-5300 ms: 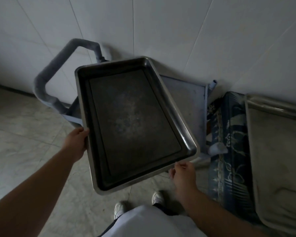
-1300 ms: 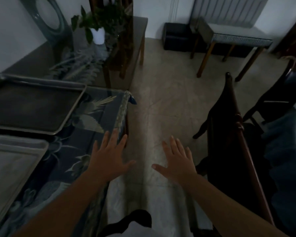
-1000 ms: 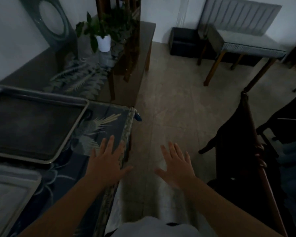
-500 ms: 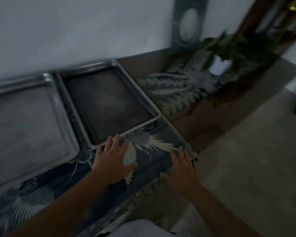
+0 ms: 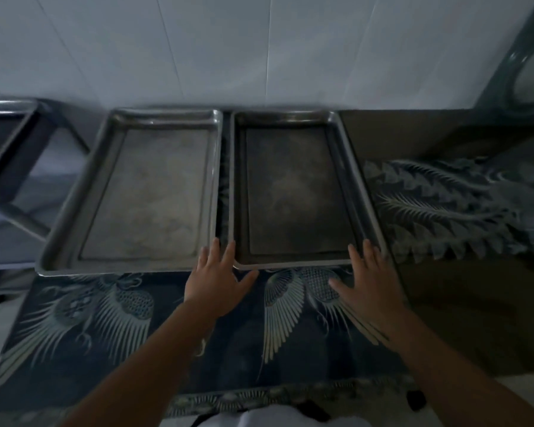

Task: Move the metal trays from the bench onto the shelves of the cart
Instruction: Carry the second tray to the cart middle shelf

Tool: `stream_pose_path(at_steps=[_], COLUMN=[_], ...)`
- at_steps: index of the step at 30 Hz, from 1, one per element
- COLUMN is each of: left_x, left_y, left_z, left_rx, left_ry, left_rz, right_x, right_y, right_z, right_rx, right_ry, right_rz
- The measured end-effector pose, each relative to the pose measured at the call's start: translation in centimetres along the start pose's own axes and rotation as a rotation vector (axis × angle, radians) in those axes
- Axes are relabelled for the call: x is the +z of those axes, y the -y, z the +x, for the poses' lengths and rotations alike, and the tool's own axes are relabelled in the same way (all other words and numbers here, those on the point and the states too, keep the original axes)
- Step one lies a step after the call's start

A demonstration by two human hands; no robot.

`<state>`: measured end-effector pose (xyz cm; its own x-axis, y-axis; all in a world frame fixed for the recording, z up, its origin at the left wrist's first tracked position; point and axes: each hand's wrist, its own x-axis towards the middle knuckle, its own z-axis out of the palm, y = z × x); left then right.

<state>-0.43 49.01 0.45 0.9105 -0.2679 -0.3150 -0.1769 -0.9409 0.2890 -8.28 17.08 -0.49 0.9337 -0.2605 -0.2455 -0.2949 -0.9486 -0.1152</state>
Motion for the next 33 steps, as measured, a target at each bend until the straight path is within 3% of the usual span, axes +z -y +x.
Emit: stream_pose_path(at_steps=[6,14,21,25,29,33], left_x=[0.7,2.1,2.2,3.5,4.3,4.0], left_y=[-0.6,-2.6,-3.1,-3.4,-3.4,-2.2], left_z=[5.2,9.7,13.5,14.2,14.2,14.0], left_rx=[-0.090,-0.308,-0.533,-0.639,-0.654,-0.697], left_ry=[0.094,0.002,-0.204,-0.303,-0.295,-0.121], left_rz=[-0.314,-0.616,-0.556,-0.673,-0.814,-1.052], right_x=[-1.4,-1.2,-0.4,0.1,0.3,0.5], right_y=[-0.6,-5.4,-7.0,-8.2,-9.8,-10.3], right_z=[4.2,10.2,15.8,17.2,18.0,18.4], right_rx=[-0.008,0.056,0.303,0.465,0.503,0.498], right_ry=[-0.006,0.046,-0.069,-0.051,0.008,0.050], right_rz=[0.017,0.150,0.571,0.829,0.951,1.043])
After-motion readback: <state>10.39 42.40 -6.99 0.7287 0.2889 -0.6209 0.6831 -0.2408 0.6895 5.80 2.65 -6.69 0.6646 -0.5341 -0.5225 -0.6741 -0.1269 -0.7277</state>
